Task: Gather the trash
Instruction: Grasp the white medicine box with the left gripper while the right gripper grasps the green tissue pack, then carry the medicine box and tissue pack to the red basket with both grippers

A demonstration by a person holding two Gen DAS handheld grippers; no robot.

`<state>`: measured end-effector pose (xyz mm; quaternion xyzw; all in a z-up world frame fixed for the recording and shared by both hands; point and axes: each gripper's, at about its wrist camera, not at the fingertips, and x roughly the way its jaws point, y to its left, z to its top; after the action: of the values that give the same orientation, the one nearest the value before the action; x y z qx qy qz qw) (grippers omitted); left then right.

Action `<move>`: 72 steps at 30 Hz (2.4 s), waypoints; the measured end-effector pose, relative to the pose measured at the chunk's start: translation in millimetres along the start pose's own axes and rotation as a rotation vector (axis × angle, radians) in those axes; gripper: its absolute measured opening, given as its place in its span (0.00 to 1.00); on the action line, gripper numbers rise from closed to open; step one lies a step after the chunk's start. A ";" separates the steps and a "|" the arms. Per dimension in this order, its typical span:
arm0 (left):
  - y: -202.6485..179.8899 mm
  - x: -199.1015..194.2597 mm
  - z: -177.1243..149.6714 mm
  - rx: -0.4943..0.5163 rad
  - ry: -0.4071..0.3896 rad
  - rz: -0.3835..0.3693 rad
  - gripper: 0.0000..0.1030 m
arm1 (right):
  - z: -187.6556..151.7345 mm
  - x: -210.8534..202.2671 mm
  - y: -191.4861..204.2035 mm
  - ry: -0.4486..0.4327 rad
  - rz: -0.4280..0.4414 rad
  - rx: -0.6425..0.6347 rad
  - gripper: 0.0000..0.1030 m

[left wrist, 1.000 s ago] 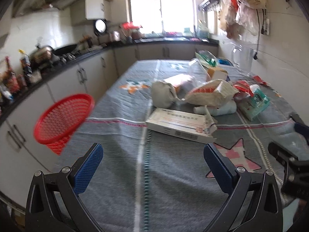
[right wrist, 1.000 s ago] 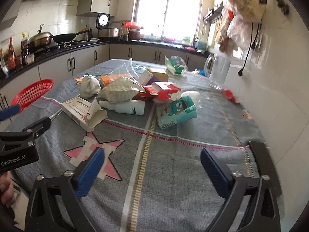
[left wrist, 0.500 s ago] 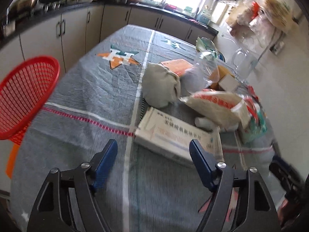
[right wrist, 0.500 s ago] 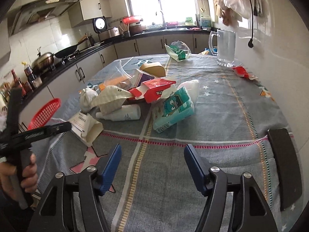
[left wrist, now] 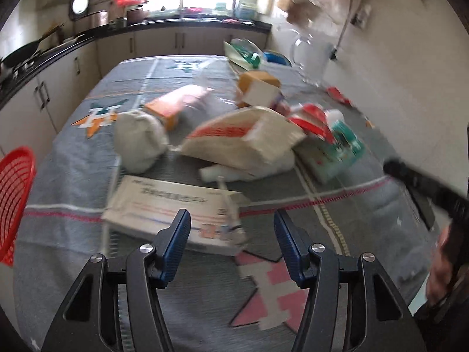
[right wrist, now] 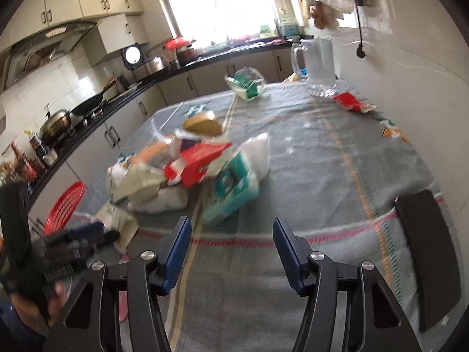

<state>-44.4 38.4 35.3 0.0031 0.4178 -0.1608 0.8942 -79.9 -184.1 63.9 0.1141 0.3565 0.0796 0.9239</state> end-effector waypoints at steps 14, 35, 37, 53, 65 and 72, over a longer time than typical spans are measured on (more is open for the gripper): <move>-7.2 9.9 0.9 0.025 -0.032 0.055 0.06 | 31.5 79.1 -32.8 0.135 0.148 0.136 0.25; 15.8 -67.1 -7.6 -0.036 -0.182 -0.038 0.05 | 5.3 -4.2 14.7 0.003 0.268 0.058 0.14; 20.2 -75.3 -6.3 -0.041 -0.198 -0.027 0.05 | 7.0 -4.8 22.3 0.007 0.288 0.044 0.14; 110.2 -144.2 -5.7 -0.140 -0.298 0.137 0.05 | 31.5 21.8 131.1 0.114 0.491 -0.097 0.14; 208.7 -172.7 -15.1 -0.263 -0.319 0.275 0.05 | 49.8 61.9 237.1 0.205 0.609 -0.185 0.14; 257.8 -155.8 -24.9 -0.335 -0.281 0.303 0.05 | 49.5 103.4 297.6 0.262 0.636 -0.203 0.14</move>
<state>-81.6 330.7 102.4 -0.1047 0.3050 0.0476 0.9454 9.8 118.0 113.0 0.1159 0.4090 0.4123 0.8058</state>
